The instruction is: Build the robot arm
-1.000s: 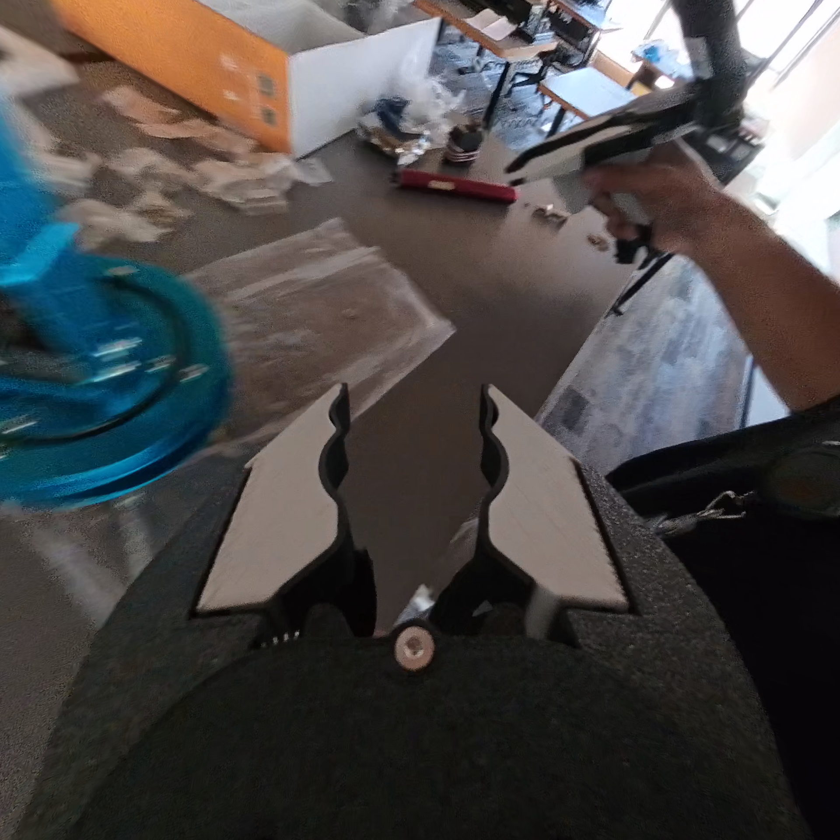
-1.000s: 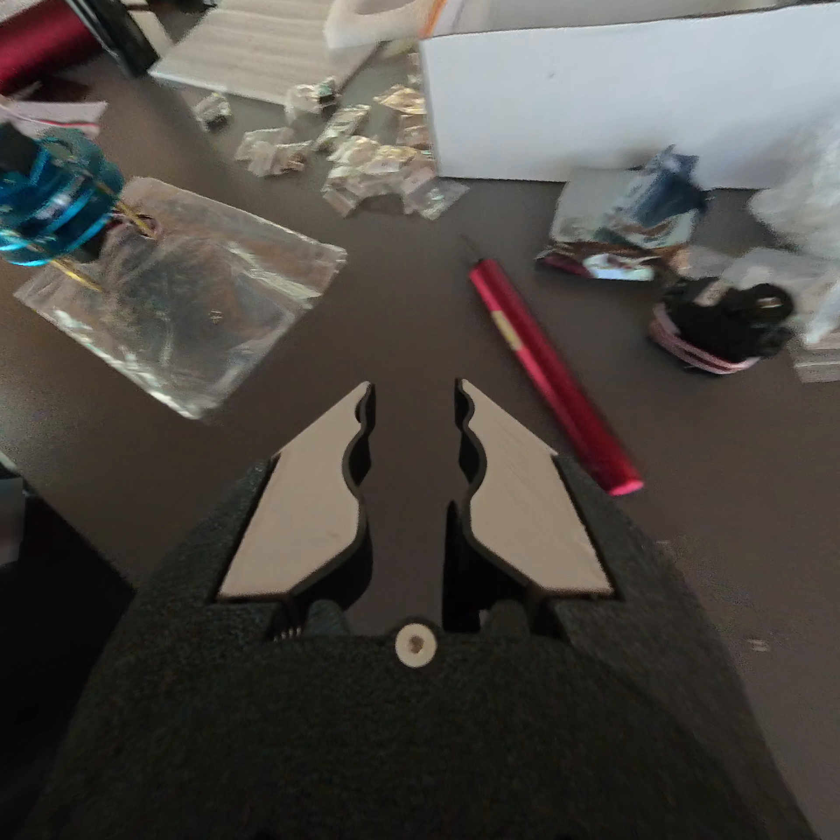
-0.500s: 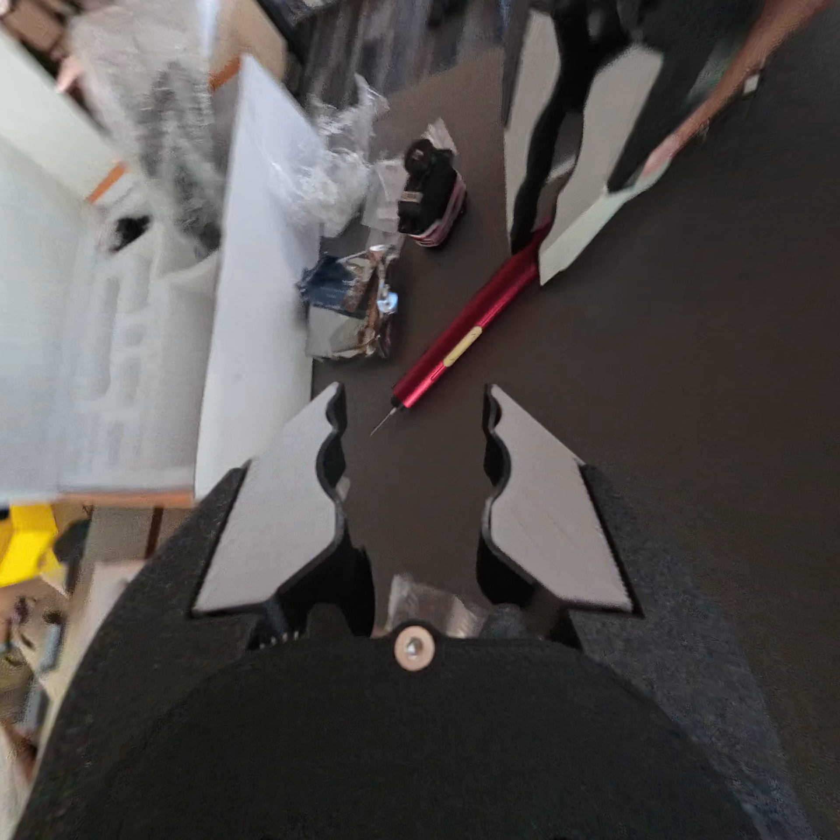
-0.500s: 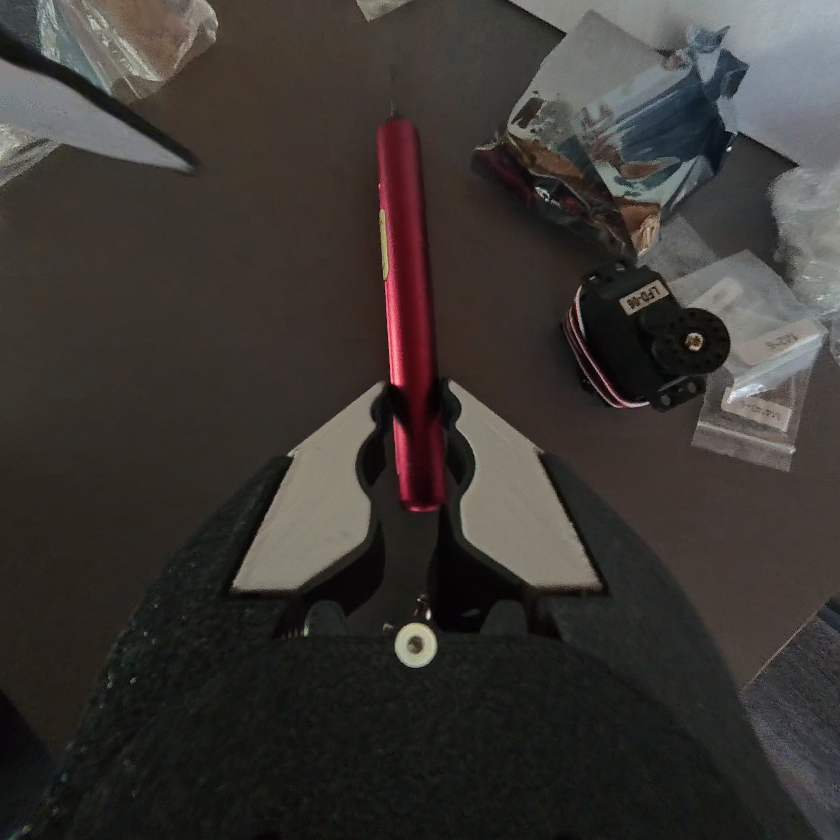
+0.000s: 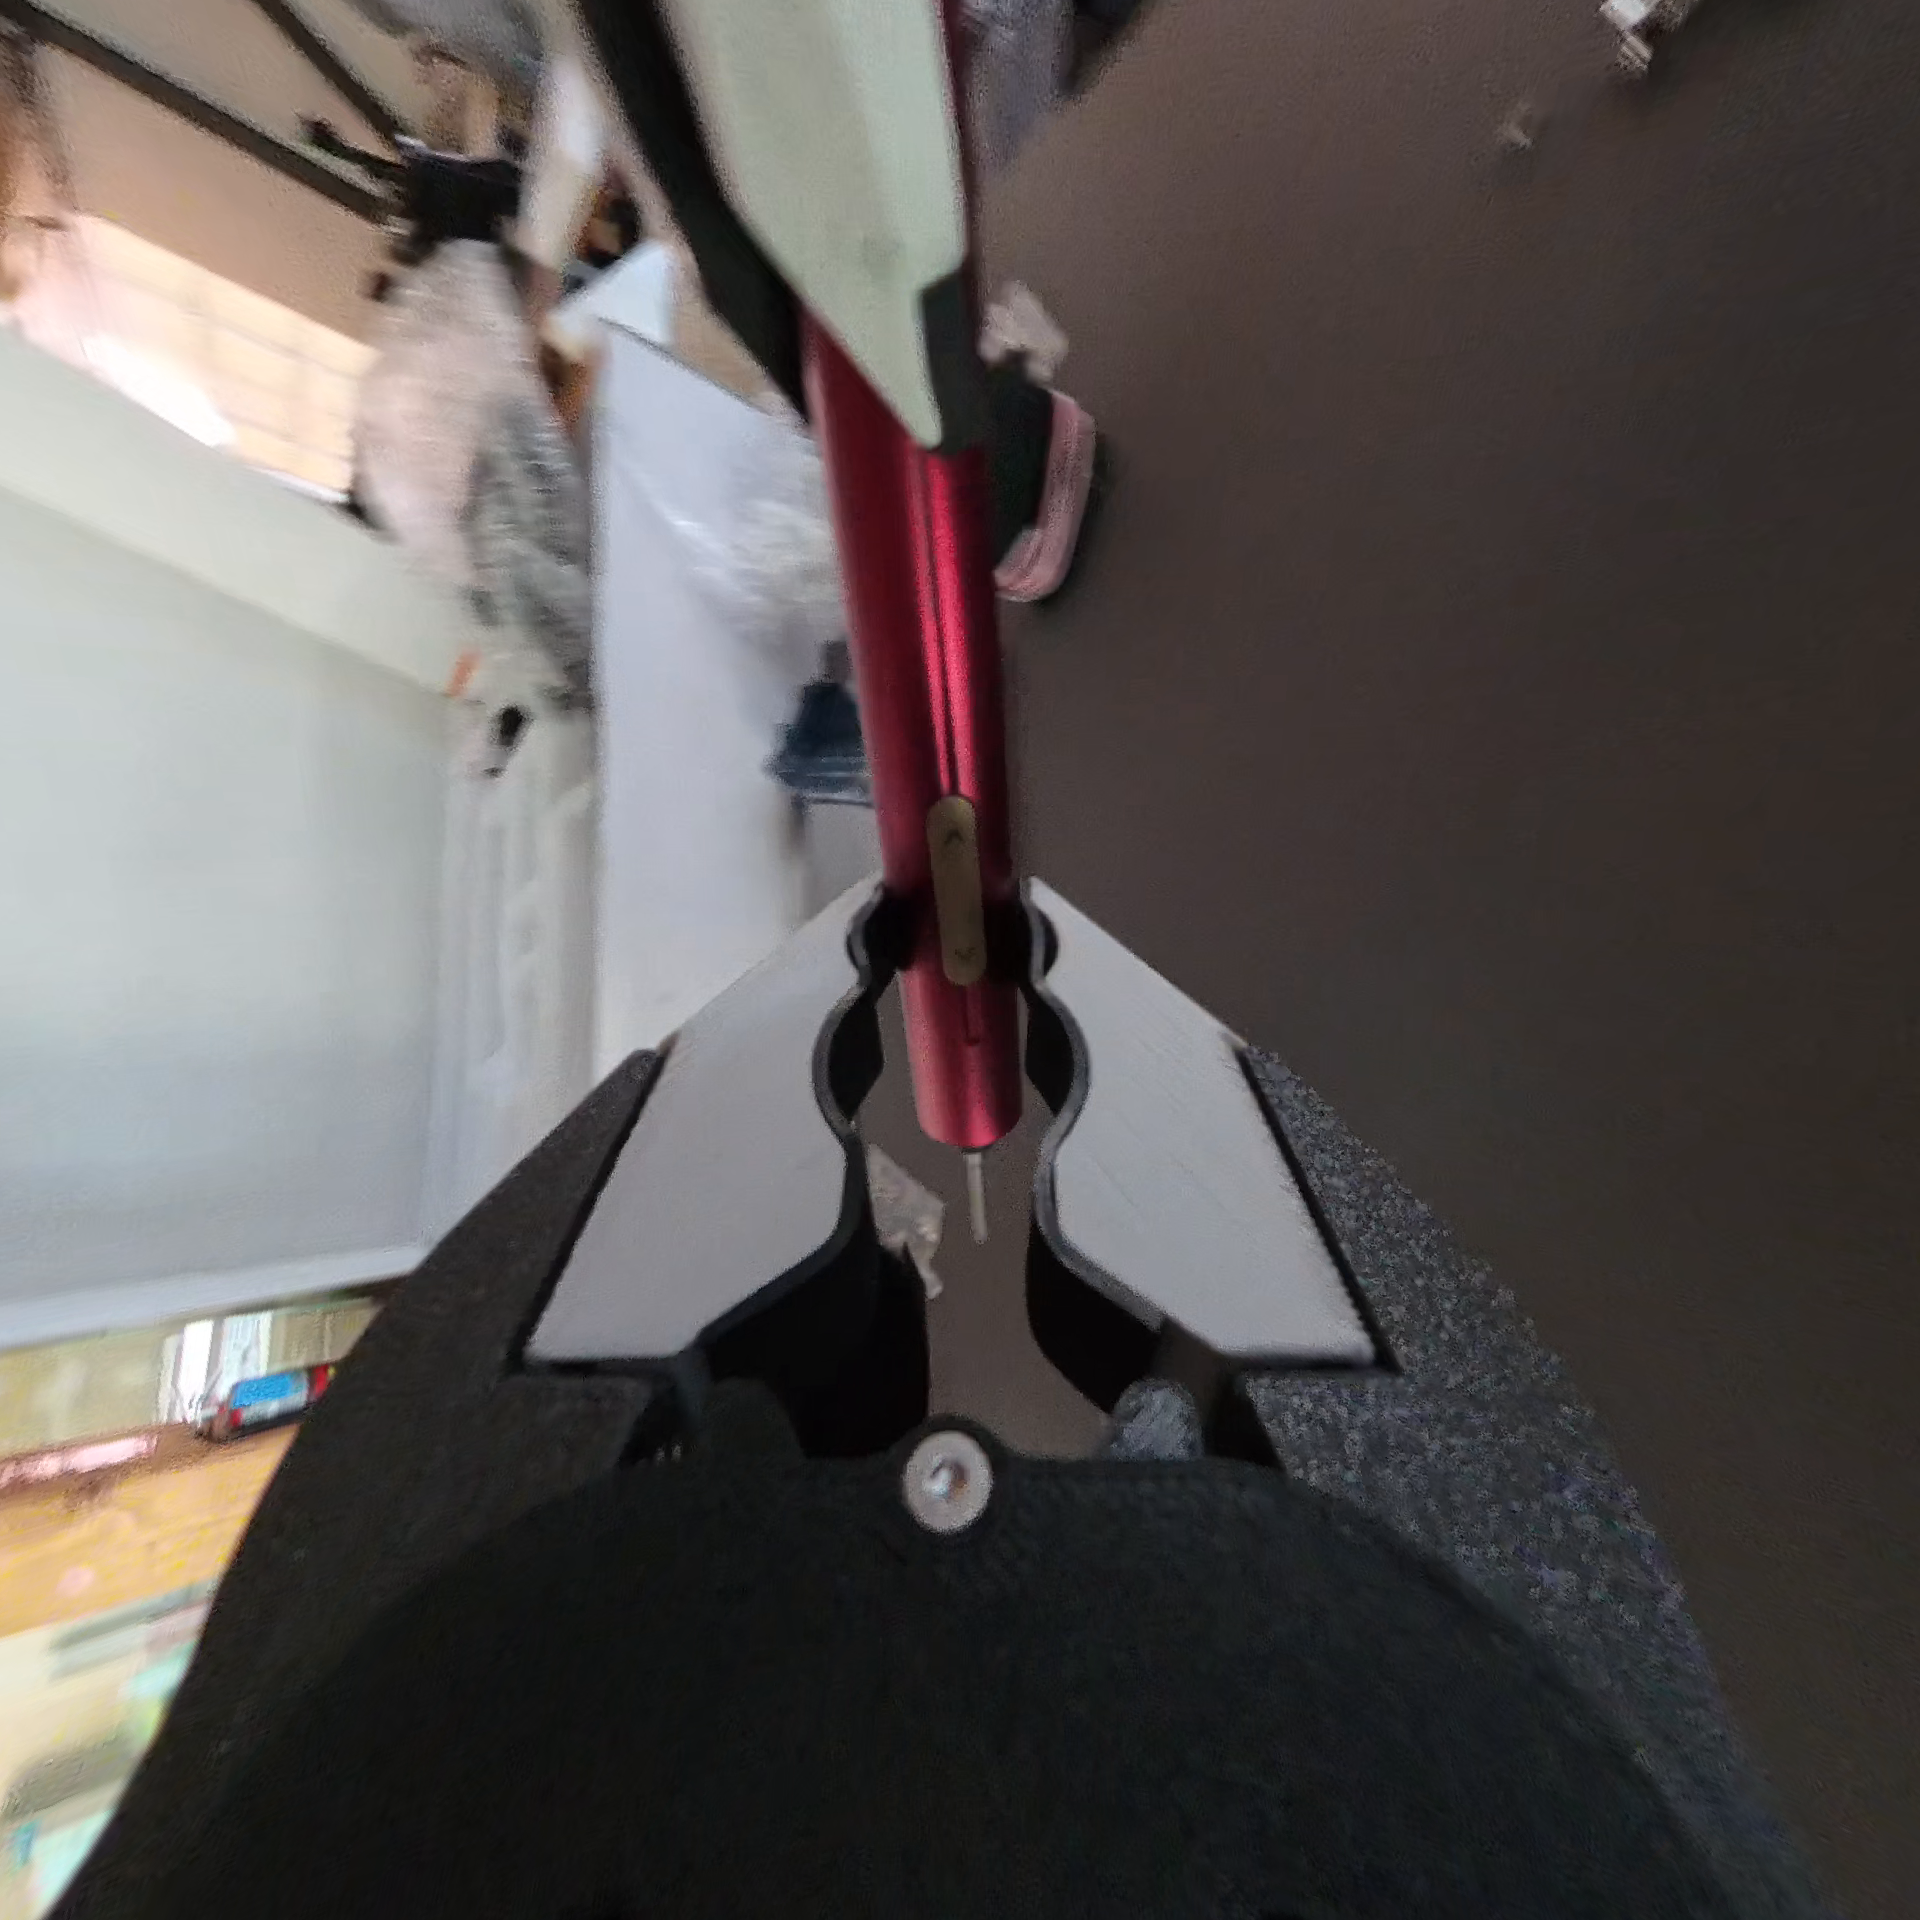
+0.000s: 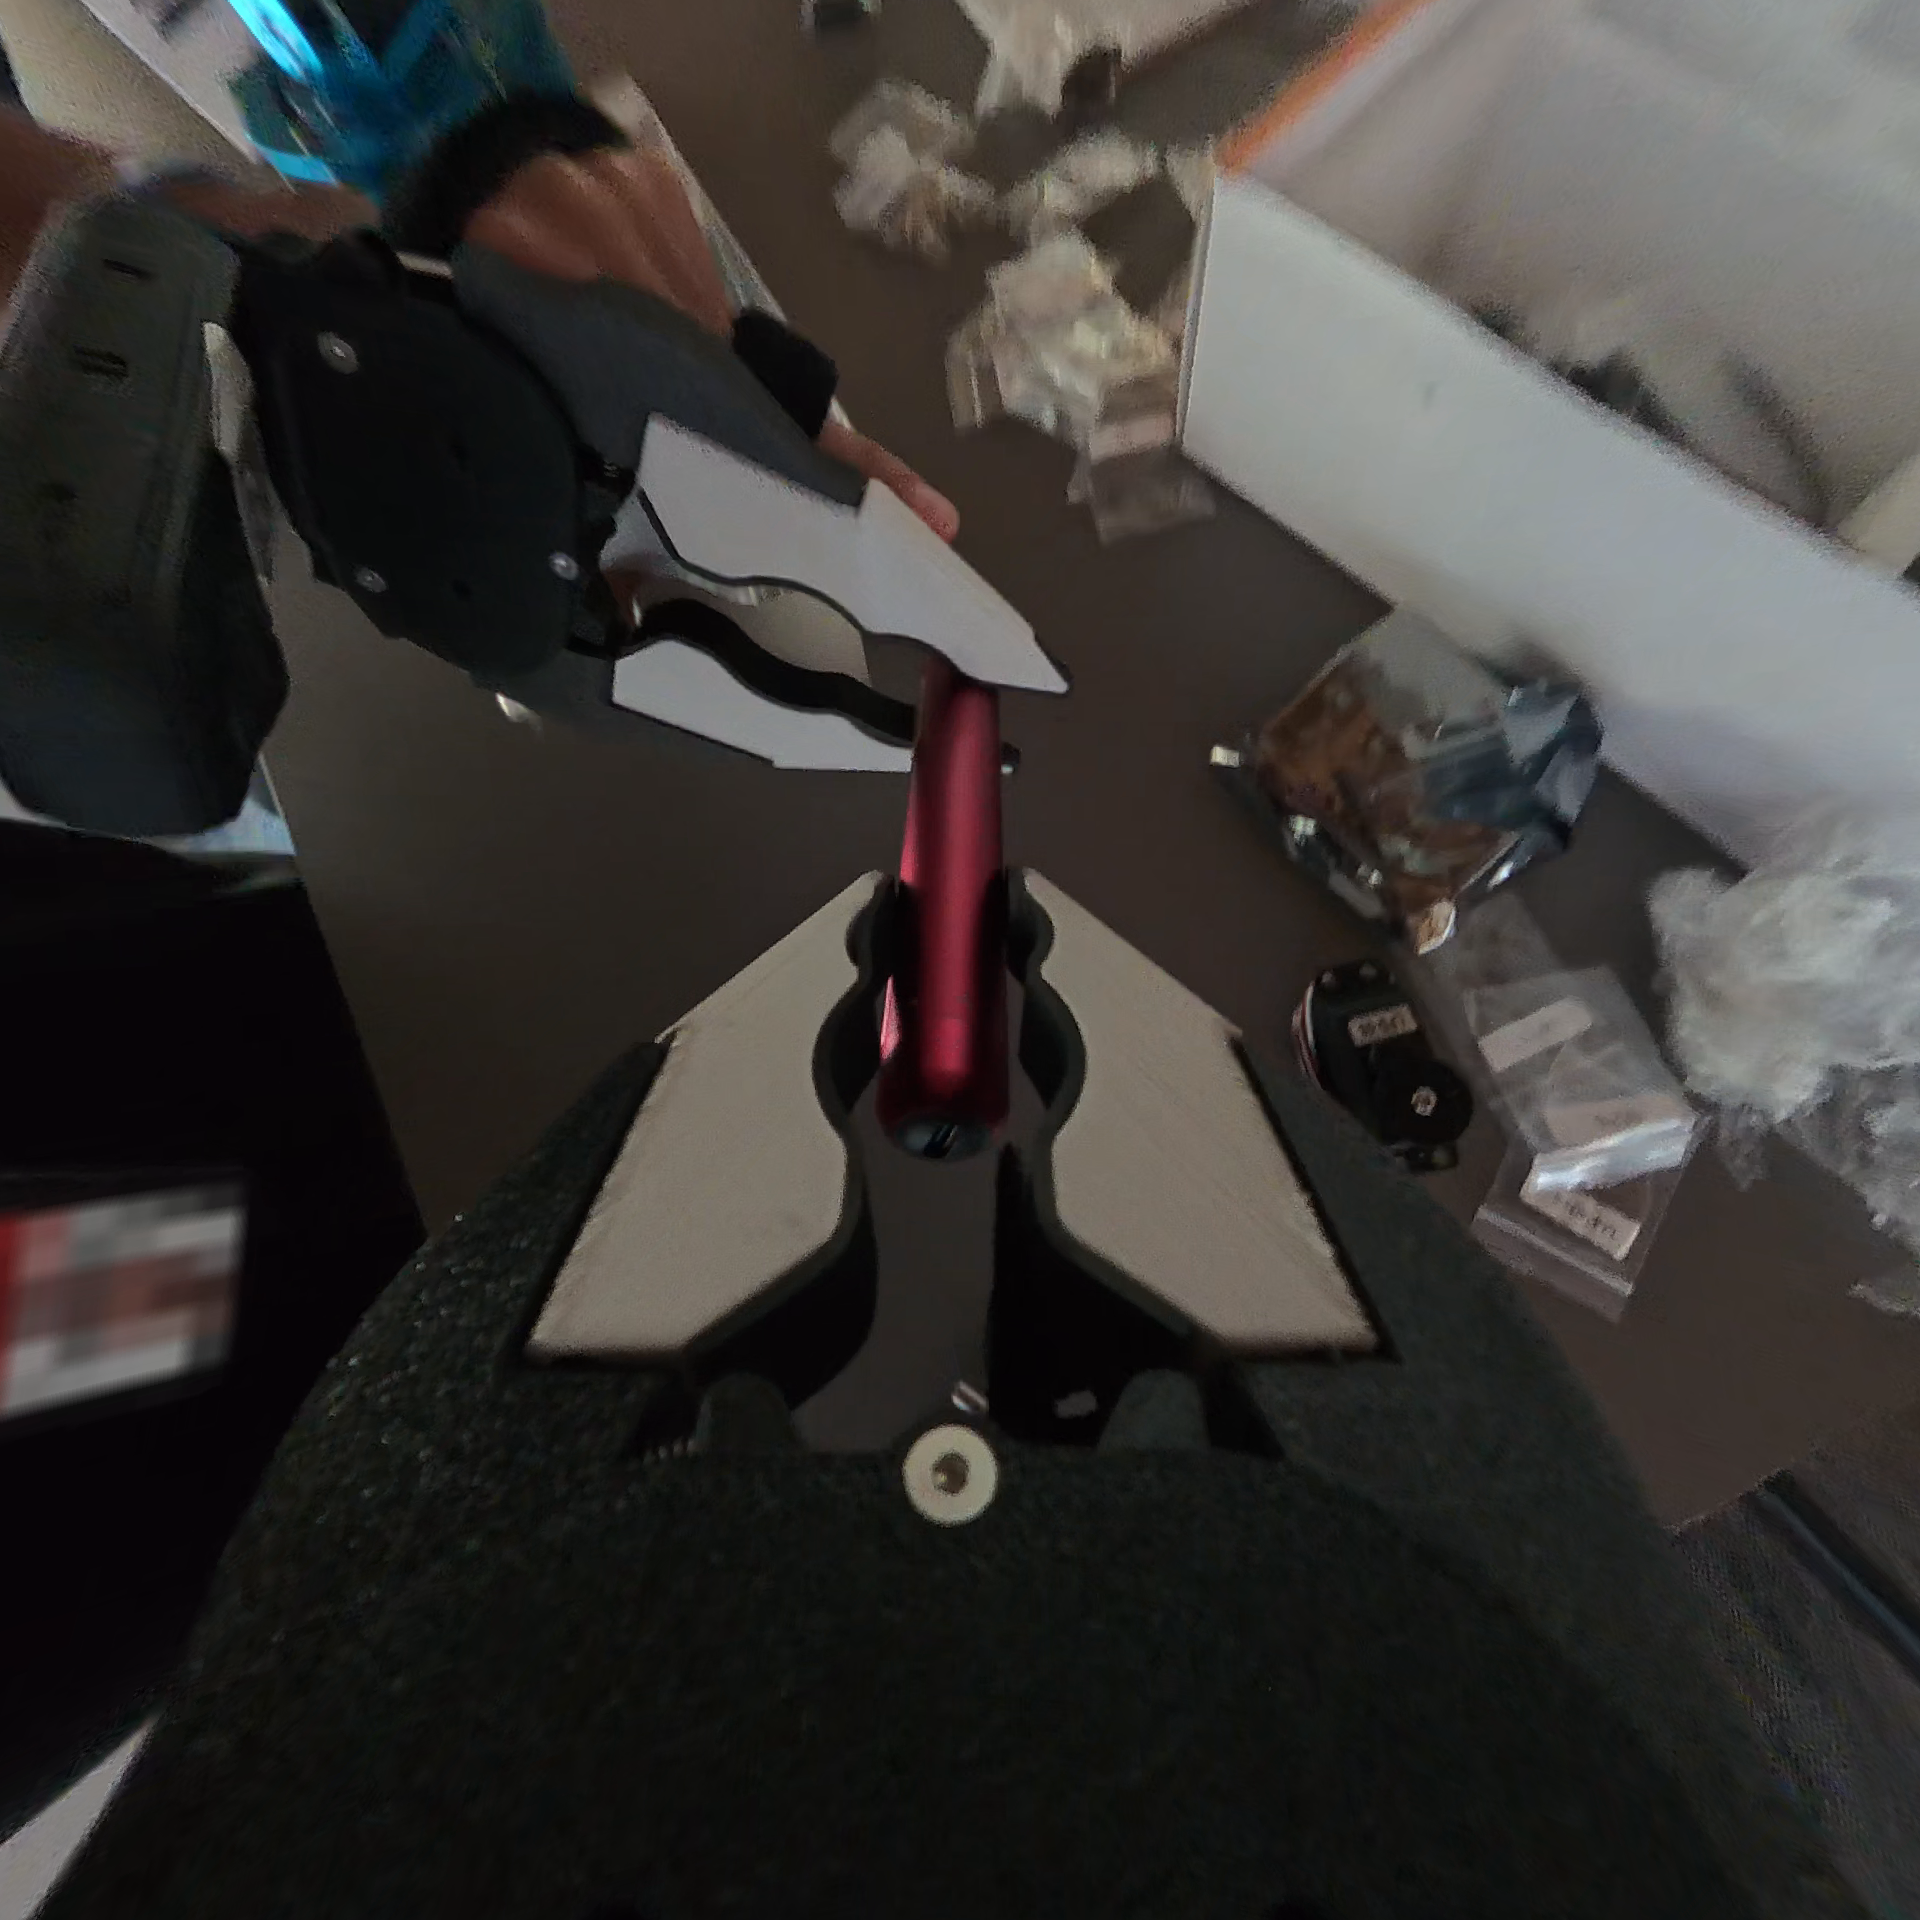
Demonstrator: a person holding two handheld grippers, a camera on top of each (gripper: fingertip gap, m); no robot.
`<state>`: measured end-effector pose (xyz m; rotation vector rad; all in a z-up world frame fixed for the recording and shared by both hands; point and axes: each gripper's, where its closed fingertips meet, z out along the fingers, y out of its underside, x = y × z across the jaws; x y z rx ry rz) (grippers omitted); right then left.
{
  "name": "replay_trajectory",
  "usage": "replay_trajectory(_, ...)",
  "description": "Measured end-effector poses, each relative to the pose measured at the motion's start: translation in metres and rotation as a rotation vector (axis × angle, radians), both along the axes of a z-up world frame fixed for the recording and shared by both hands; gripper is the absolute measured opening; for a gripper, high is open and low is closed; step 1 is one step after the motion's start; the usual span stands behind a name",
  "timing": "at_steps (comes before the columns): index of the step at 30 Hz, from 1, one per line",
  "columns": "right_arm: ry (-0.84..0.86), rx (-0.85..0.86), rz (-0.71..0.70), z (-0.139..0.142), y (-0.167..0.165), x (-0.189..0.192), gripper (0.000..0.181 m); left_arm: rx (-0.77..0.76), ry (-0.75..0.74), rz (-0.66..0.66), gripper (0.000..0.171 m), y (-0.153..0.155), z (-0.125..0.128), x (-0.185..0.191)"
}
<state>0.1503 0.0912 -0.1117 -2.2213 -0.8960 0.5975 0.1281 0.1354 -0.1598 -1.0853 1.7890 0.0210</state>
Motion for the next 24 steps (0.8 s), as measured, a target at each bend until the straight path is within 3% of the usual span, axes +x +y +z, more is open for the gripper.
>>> replay_trajectory(2, 0.089, 0.079, -0.010, 0.029, -0.002, -0.009, 0.023, 0.011, -0.097, 0.022, 0.021, 0.001, 0.027, -0.010)
replay_trajectory(4, 0.201, 0.159, -0.080, 0.058, -0.008, -0.007, 0.054, 0.032, -0.191, 0.062, 0.021, 0.005, 0.054, -0.025)
replay_trajectory(5, 0.257, 0.208, -0.140, 0.068, -0.011, 0.000, 0.057, 0.037, -0.228, 0.076, 0.020, 0.006, 0.064, -0.034)
replay_trajectory(7, 0.351, 0.286, -0.245, 0.068, -0.018, 0.008, 0.062, 0.046, -0.311, 0.095, 0.021, 0.007, 0.083, -0.052)
replay_trajectory(10, 0.610, 0.216, -0.147, 0.069, -0.023, -0.048, 0.066, -0.019, -0.335, 0.077, 0.021, -0.002, 0.095, -0.073)
replay_trajectory(14, 0.523, 0.288, -0.058, 0.087, -0.004, -0.120, 0.053, -0.024, -0.276, -0.016, 0.021, -0.022, 0.107, -0.091)
replay_trajectory(18, 0.460, 0.321, -0.036, 0.093, 0.005, -0.152, 0.022, -0.034, -0.229, -0.053, 0.022, -0.032, 0.114, -0.111)
replay_trajectory(22, 0.577, 0.276, -0.063, 0.104, 0.005, -0.164, 0.021, 0.055, -0.224, 0.014, 0.027, -0.008, 0.111, -0.140)
replay_trajectory(24, 0.572, 0.254, -0.051, 0.103, 0.000, -0.171, 0.022, 0.051, -0.232, -0.006, 0.015, -0.009, 0.105, -0.149)
